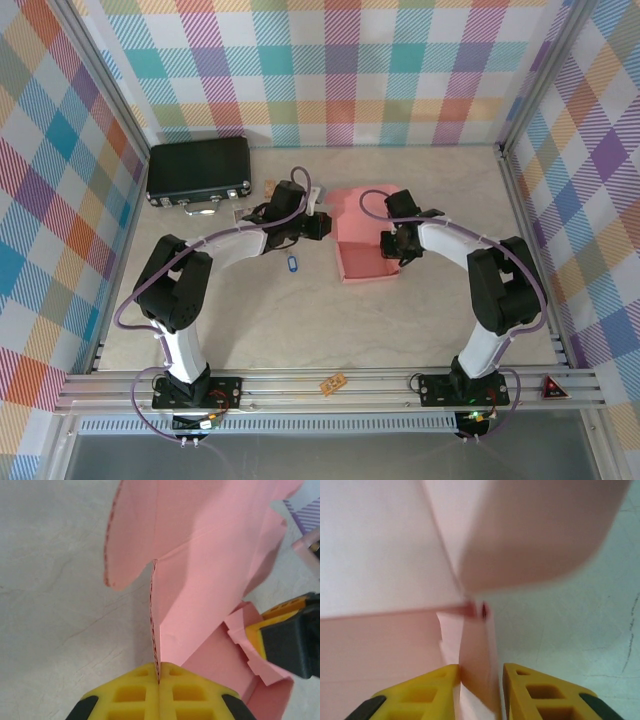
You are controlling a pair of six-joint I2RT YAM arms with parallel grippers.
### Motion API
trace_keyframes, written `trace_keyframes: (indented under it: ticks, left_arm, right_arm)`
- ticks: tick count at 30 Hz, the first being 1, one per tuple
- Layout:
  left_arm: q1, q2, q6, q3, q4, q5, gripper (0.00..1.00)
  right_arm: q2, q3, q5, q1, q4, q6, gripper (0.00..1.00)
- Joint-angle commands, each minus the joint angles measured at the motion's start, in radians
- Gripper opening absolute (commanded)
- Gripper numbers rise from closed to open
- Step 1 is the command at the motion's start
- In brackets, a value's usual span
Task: Fold the paper box
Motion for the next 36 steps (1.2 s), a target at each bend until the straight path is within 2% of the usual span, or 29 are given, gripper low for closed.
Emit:
trace_keyframes:
  ticks: [1, 12, 21, 36]
  left_arm:
    - [0.010, -0.037, 0.043, -0.039, 0.059, 0.019, 0.05]
    - [0.010, -0.054, 0.055, -0.059, 0.075, -0.004, 0.05]
    - [0.001, -0.098, 0.042, -0.096, 0.121, -0.066, 0.06]
    - [-0.021, -0.122, 0.046, -0.147, 0.187, -0.110, 0.05]
  right_arm:
    - [-0.010, -0.003, -0.049, -0.006, 0.026, 0.012, 0.30]
    - [-0.003, -0.001, -0.062, -0.006, -0.003, -0.002, 0.26]
    - [-0.003, -0.006, -0.092, 0.002, -0.045, -0.039, 0.30]
    - [0.038, 0.008, -0.054, 0.021, -0.039, -0.042, 0.24]
